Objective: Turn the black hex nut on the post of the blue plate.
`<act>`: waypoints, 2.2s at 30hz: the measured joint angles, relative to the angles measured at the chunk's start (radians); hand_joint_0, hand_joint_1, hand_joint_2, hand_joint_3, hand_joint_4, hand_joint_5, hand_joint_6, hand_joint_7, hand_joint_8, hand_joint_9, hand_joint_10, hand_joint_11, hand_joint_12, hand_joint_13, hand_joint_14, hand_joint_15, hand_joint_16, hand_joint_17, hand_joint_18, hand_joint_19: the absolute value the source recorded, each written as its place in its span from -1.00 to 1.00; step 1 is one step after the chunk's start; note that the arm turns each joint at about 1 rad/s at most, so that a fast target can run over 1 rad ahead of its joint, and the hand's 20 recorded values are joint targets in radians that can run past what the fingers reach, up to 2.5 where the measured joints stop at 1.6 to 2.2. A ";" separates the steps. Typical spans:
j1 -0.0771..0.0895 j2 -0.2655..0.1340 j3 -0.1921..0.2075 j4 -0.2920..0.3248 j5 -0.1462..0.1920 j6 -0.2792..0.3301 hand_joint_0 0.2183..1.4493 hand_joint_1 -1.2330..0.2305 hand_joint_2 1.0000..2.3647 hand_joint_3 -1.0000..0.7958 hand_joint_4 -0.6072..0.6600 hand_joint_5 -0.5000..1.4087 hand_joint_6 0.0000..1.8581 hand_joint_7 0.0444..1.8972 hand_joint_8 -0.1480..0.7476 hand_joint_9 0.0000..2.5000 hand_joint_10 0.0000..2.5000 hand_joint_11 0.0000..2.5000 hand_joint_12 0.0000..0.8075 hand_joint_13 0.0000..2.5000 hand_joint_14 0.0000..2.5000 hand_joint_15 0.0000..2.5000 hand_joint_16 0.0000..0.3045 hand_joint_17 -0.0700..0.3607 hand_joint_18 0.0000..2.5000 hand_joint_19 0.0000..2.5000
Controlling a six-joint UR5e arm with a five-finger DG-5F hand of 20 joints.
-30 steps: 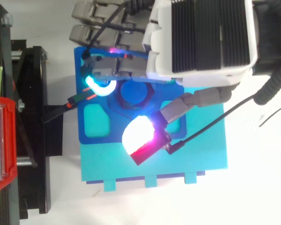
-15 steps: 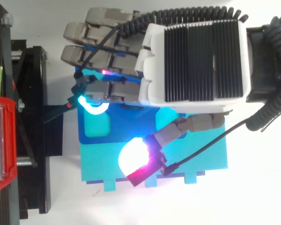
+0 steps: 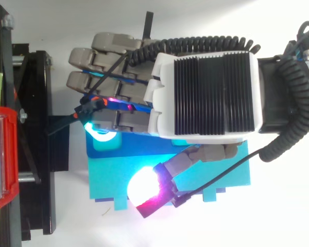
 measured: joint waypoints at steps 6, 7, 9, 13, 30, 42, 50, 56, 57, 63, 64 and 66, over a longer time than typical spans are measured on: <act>-0.008 0.000 -0.003 -0.006 -0.003 0.000 -0.64 0.31 -1.00 -0.44 0.29 -0.70 -0.46 -0.05 -0.11 -0.94 -1.00 -1.00 -0.05 -1.00 -1.00 -0.99 -0.60 -0.04 -1.00 -0.97; -0.010 0.000 -0.005 -0.008 -0.004 0.000 -0.64 0.32 -1.00 -0.44 0.29 -0.70 -0.46 -0.06 -0.11 -0.94 -1.00 -1.00 -0.05 -1.00 -1.00 -0.99 -0.60 -0.04 -1.00 -0.97; -0.013 0.000 -0.007 -0.009 -0.005 0.000 -0.64 0.32 -1.00 -0.44 0.29 -0.70 -0.46 -0.06 -0.11 -0.94 -1.00 -1.00 -0.05 -1.00 -1.00 -0.99 -0.60 -0.04 -1.00 -0.97; -0.019 0.000 -0.010 -0.013 -0.011 -0.001 -0.63 0.32 -1.00 -0.44 0.29 -0.70 -0.46 -0.06 -0.11 -0.94 -1.00 -1.00 -0.05 -1.00 -1.00 -0.99 -0.60 -0.04 -1.00 -0.97; -0.050 0.000 -0.010 -0.016 -0.044 -0.002 -0.63 0.32 -1.00 -0.44 0.28 -0.70 -0.46 -0.06 -0.11 -0.93 -1.00 -1.00 -0.05 -1.00 -1.00 -0.99 -0.60 -0.05 -1.00 -0.97; -0.078 0.000 -0.011 -0.018 -0.078 -0.005 -0.63 0.32 -1.00 -0.44 0.28 -0.70 -0.46 -0.05 -0.10 -0.93 -1.00 -1.00 -0.05 -1.00 -1.00 -0.99 -0.61 -0.05 -1.00 -0.97; -0.091 0.000 -0.011 -0.019 -0.090 -0.009 -0.63 0.32 -1.00 -0.44 0.27 -0.70 -0.46 -0.07 -0.11 -0.94 -1.00 -1.00 -0.05 -1.00 -1.00 -0.99 -0.61 -0.05 -1.00 -0.97; -0.101 0.000 -0.010 -0.019 -0.104 -0.012 -0.63 0.31 -1.00 -0.44 0.28 -0.71 -0.46 -0.06 -0.11 -0.94 -1.00 -1.00 -0.05 -1.00 -1.00 -0.99 -0.61 -0.05 -1.00 -0.98; -0.103 0.000 -0.010 -0.018 -0.105 -0.012 -0.63 0.31 -1.00 -0.44 0.28 -0.70 -0.46 -0.06 -0.11 -0.94 -1.00 -1.00 -0.05 -1.00 -1.00 -1.00 -0.61 -0.05 -1.00 -0.98; -0.100 0.000 -0.002 -0.014 -0.106 -0.012 -0.69 0.14 -1.00 -0.44 0.31 -0.70 -0.46 -0.05 -0.09 -0.93 -1.00 -1.00 -0.03 -1.00 -1.00 -1.00 -0.58 -0.01 -1.00 -0.99; -0.099 0.000 -0.001 -0.014 -0.106 -0.012 -0.71 0.11 -1.00 -0.44 0.32 -0.70 -0.46 -0.05 -0.08 -0.92 -1.00 -1.00 -0.01 -1.00 -1.00 -1.00 -0.58 0.00 -1.00 -1.00; -0.097 0.000 0.000 -0.013 -0.107 -0.012 -0.75 -0.02 -1.00 -0.44 0.33 -0.71 -0.46 -0.05 -0.06 -0.92 -1.00 -1.00 0.01 -1.00 -1.00 -0.99 -0.56 0.03 -1.00 -1.00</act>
